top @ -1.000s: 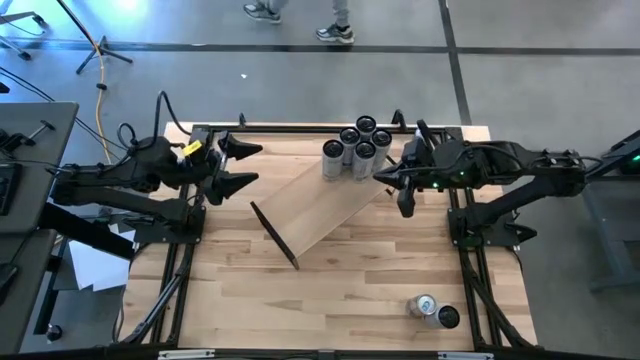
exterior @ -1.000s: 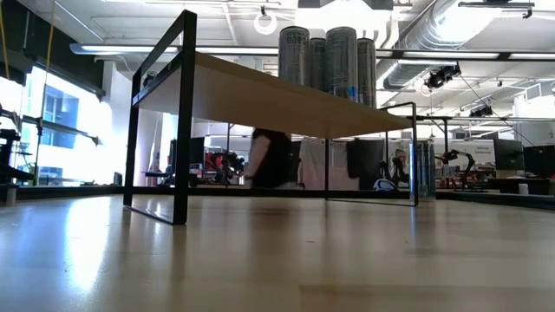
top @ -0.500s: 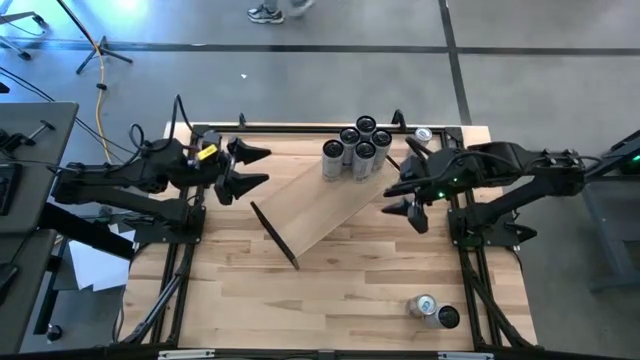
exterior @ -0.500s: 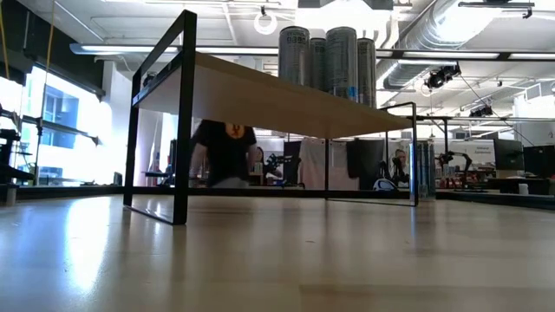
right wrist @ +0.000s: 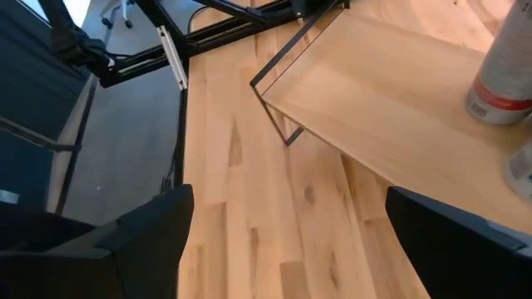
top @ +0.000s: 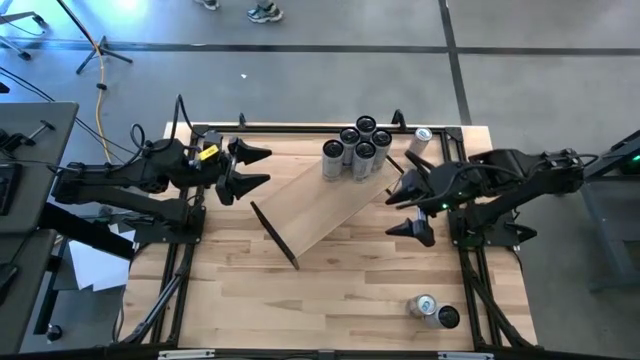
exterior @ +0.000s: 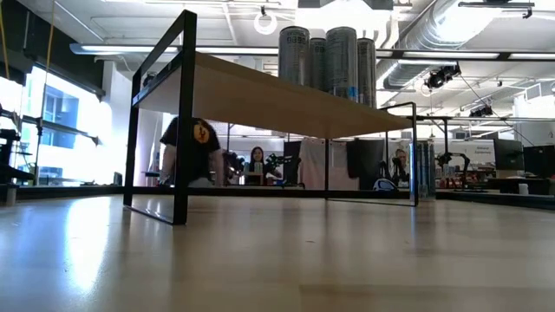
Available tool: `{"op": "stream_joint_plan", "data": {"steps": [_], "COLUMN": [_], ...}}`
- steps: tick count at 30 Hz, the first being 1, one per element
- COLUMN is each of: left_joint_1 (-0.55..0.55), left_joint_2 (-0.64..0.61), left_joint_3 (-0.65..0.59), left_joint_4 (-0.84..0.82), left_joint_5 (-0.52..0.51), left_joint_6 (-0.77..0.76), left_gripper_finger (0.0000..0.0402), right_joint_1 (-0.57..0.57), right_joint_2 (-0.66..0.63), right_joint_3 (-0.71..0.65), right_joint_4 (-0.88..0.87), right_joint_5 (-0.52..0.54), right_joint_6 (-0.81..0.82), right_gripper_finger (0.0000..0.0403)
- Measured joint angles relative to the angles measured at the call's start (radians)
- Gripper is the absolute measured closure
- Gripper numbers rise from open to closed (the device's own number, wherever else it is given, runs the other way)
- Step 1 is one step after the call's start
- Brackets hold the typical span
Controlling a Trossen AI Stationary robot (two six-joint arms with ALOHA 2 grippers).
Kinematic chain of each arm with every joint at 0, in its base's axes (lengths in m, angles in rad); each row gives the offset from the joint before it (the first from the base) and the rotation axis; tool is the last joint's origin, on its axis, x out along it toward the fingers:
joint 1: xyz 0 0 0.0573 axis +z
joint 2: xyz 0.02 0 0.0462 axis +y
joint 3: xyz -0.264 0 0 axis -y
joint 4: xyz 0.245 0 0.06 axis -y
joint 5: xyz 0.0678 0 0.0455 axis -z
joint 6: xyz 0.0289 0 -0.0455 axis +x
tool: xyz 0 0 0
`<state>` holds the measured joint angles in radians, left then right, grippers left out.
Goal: Place canned beverage on shelf
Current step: Put the white-pink soda can on the shelf and align it with the other white-pink soda can
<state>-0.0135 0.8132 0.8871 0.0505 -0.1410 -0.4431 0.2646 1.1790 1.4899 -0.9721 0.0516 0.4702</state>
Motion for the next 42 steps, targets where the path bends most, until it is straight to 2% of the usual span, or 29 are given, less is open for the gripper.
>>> {"op": "stream_joint_plan", "data": {"steps": [5,10,14,19,24,29,35,38,42], "left_joint_1": [0.0,0.0,0.0,0.0,0.0,0.0,0.0,0.0,0.0], "left_joint_2": [0.0,0.0,0.0,0.0,0.0,0.0,0.0,0.0,0.0], "left_joint_3": [0.0,0.0,0.0,0.0,0.0,0.0,0.0,0.0,0.0], "left_joint_4": [0.0,0.0,0.0,0.0,0.0,-0.001,-0.001,-0.001,-0.001], "left_joint_5": [0.0,0.0,0.0,0.0,0.0,0.0,0.0,0.0,0.0], "left_joint_6": [0.0,0.0,0.0,0.0,0.0,0.0,0.0,0.0,0.0], "left_gripper_finger": [0.0003,0.0003,0.0003,0.0003,0.0003,0.0003,0.0003,0.0003,0.0003], "right_joint_1": [-0.009,-0.009,-0.009,-0.009,-0.006,-0.002,0.038,0.107,0.25], "right_joint_2": [0.0,0.0,0.0,0.0,0.015,0.02,0.004,0.005,0.006], "right_joint_3": [0.0,0.0,0.0,0.0,0.001,0.001,0.001,0.001,0.001], "right_joint_4": [0.011,0.012,0.012,0.012,0.013,0.012,0.012,0.011,-0.033], "right_joint_5": [0.063,0.154,0.151,0.207,0.176,-0.001,-0.131,-0.09,0.034], "right_joint_6": [-0.086,-0.06,-0.059,-0.062,-0.087,-0.083,0.101,0.161,0.203], "right_gripper_finger": [0.0018,0.0018,0.0018,0.0006,0.0003,0.0005,0.0006,0.0006,0.0006]}}
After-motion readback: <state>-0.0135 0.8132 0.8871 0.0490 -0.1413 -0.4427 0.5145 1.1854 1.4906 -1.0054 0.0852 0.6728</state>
